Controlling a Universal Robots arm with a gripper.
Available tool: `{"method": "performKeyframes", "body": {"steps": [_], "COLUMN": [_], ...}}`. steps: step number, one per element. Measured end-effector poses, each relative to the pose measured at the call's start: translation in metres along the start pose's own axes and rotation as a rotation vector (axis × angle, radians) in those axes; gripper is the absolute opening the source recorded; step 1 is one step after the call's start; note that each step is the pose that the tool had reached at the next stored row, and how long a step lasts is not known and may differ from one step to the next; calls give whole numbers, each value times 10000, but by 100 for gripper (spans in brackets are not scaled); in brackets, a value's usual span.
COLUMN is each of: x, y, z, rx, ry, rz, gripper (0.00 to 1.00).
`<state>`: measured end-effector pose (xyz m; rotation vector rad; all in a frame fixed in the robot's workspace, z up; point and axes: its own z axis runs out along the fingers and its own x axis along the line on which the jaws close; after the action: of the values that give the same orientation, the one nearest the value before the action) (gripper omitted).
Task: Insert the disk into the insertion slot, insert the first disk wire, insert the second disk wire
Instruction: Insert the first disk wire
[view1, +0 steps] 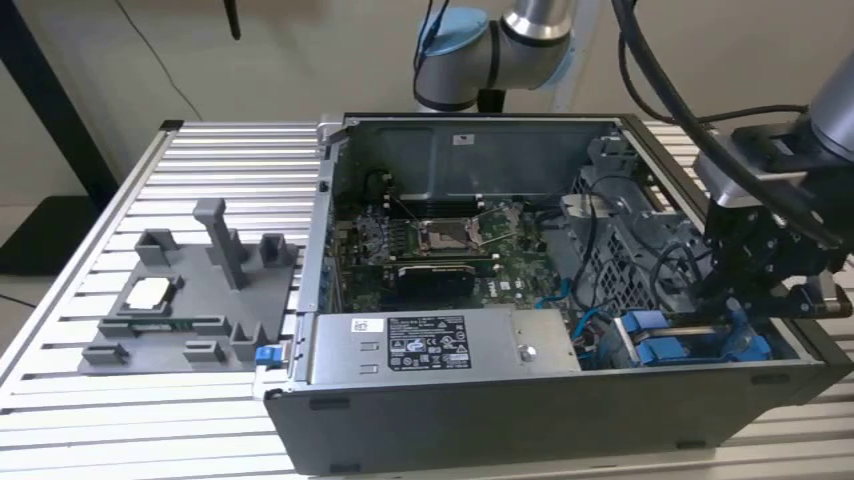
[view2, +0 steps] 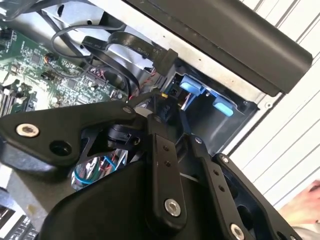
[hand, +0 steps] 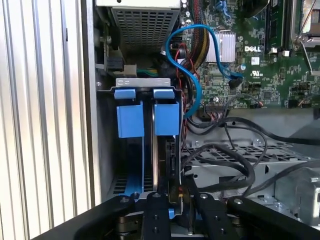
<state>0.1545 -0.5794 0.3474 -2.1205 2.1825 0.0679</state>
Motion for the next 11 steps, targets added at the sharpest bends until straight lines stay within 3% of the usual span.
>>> {"method": "performKeyframes", "body": {"steps": [7, 11], "x": [-26, -27], "y": [-4, 25], "z": [-256, -281], "rx": [-1, 17], "ry": [-24, -35], "rz": [25, 43], "gripper": [27, 27]}}
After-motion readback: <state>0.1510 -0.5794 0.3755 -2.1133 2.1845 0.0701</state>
